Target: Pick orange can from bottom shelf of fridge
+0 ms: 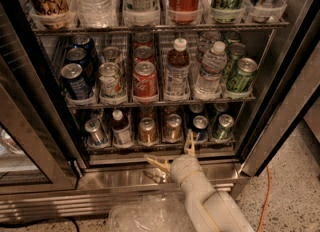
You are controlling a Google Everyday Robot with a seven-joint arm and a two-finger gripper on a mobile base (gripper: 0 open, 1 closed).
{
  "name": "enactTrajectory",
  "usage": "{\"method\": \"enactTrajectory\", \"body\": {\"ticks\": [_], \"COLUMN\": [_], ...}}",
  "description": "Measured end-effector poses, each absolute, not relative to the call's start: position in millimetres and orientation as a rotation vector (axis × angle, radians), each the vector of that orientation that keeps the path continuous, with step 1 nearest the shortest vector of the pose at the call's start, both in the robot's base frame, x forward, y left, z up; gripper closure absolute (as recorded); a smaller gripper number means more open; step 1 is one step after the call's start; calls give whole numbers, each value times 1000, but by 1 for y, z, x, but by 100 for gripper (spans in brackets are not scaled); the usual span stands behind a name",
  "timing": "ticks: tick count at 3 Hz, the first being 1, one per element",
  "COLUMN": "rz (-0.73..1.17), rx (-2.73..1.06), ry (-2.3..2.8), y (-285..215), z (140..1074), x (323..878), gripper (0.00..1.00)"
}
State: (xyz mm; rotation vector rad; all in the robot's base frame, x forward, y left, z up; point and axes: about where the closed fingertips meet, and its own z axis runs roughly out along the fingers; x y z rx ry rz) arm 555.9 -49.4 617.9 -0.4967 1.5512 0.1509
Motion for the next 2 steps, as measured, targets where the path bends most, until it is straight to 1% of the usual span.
{"method": "enactTrajectory", "body": {"ticks": [1,2], "rz": [114,114], "rx": [-493,-493], "ry": [1563,1563], "y": [-48,-48], "z": [611,611], "x": [569,569], "gripper": [0,0]}}
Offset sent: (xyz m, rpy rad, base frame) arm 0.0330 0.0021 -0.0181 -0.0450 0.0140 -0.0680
